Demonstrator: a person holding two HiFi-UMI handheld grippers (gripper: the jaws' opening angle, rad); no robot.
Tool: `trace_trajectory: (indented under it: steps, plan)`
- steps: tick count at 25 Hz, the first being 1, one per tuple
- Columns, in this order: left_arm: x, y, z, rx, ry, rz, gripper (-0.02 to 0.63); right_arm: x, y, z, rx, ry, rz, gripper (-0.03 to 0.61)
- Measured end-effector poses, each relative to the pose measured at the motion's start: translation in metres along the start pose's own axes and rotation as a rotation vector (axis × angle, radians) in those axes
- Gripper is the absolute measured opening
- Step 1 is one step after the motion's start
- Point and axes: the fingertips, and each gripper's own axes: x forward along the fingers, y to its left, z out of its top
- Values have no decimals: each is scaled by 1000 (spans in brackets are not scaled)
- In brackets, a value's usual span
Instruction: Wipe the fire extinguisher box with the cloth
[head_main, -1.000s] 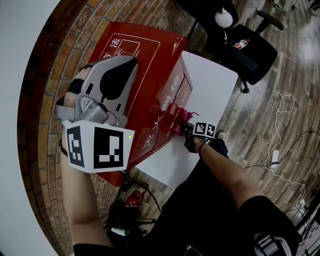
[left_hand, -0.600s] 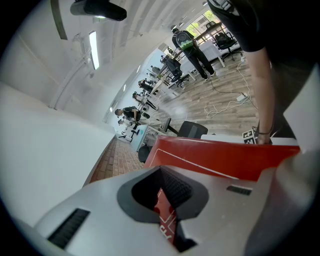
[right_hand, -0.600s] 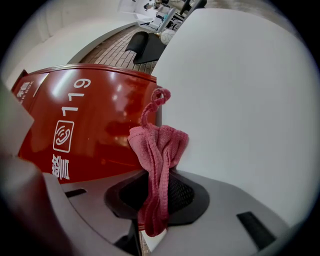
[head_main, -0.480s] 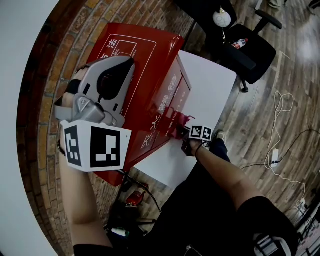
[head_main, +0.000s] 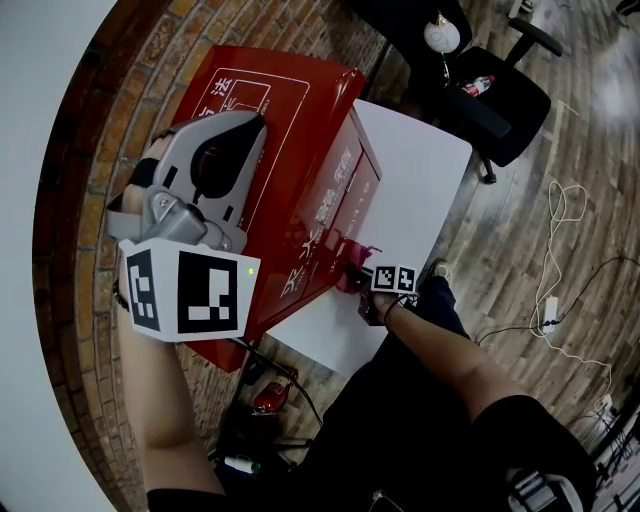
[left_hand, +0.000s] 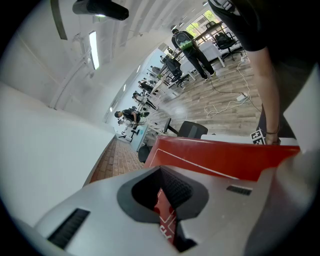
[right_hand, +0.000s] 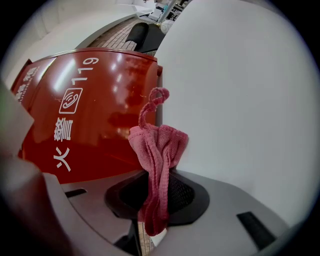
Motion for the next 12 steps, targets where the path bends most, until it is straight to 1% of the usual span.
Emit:
trace_trajectory:
  steps: [5, 12]
  plan:
    - [0, 0, 0, -1, 0, 0, 31, 1, 0, -14, 8, -1, 1, 101]
    - [0, 1, 0, 0, 0, 1, 31, 2, 1, -20, -3, -5, -10, 101]
